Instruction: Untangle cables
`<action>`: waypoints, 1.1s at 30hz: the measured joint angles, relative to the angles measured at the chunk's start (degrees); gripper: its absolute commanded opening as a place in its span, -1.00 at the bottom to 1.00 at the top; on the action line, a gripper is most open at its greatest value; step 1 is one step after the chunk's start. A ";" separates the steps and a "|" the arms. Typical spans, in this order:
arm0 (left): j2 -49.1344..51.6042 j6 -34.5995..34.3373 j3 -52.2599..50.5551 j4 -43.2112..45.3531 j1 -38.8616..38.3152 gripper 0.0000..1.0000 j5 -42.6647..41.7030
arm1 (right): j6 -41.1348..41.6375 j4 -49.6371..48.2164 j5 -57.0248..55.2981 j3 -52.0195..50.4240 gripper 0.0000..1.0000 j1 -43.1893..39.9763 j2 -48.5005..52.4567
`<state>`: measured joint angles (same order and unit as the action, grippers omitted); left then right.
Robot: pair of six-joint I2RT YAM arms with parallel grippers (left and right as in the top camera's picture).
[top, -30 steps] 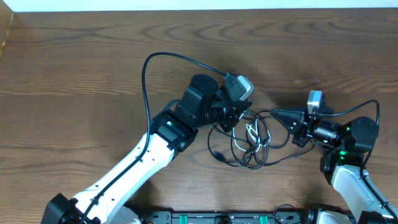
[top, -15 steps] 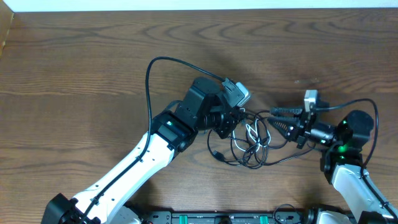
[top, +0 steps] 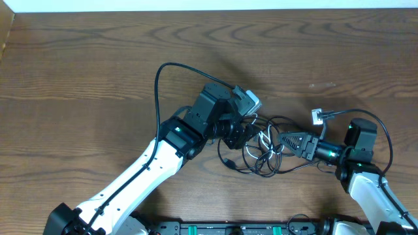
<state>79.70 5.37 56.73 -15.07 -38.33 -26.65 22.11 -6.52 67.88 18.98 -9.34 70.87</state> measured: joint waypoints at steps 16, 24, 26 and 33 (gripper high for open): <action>0.00 -0.04 0.00 -0.02 0.00 0.50 0.04 | 9.31 15.19 -7.80 0.02 0.27 0.00 0.00; 0.00 -0.04 0.00 0.00 0.00 0.50 0.07 | 9.70 19.32 -8.57 0.02 0.29 0.00 0.00; -0.02 -0.04 0.00 0.00 0.00 0.50 0.09 | 9.73 20.13 -8.57 0.02 0.24 0.00 0.00; 0.00 -0.04 0.00 0.46 0.00 0.50 0.09 | 9.64 22.73 -10.73 0.02 0.24 1.07 0.00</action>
<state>79.70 5.32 56.73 -14.61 -38.33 -26.57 31.75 16.21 57.14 19.00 -8.27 70.87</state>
